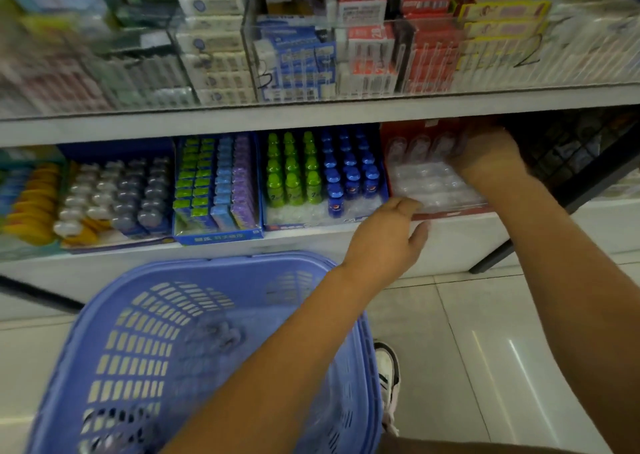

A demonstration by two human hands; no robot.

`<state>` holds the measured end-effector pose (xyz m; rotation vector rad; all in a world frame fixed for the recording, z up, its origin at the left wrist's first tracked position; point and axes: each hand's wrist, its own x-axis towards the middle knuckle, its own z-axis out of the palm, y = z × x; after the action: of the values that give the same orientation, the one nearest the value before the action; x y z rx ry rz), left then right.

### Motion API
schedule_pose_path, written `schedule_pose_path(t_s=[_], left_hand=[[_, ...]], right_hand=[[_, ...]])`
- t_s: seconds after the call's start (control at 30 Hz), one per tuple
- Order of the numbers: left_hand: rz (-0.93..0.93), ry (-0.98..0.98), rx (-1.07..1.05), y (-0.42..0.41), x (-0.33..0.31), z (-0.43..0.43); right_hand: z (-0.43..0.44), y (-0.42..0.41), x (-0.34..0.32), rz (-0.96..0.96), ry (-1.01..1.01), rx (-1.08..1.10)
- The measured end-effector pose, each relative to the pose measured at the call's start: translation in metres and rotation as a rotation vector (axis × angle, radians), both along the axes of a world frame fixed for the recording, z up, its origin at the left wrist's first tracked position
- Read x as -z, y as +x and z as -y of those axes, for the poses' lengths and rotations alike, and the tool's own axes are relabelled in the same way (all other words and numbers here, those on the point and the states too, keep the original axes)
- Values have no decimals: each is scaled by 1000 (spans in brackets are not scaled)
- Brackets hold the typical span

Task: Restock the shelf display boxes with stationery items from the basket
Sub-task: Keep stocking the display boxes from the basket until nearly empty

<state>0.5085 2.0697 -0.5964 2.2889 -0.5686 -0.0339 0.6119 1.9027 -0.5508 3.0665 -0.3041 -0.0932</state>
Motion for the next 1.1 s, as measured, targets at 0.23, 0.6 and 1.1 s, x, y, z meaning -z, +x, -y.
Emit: schedule_pose_path(t_s=[0.23, 0.6, 1.1], left_hand=[[-357, 232, -465, -51, 84, -179], [-644, 232, -475, -76, 208, -304], [-645, 289, -592, -72, 264, -312]], right_hand=[[-139, -86, 7, -520, 501, -387], [-318, -152, 248, -571, 590, -402], [-333, -149, 266, -723, 757, -430]])
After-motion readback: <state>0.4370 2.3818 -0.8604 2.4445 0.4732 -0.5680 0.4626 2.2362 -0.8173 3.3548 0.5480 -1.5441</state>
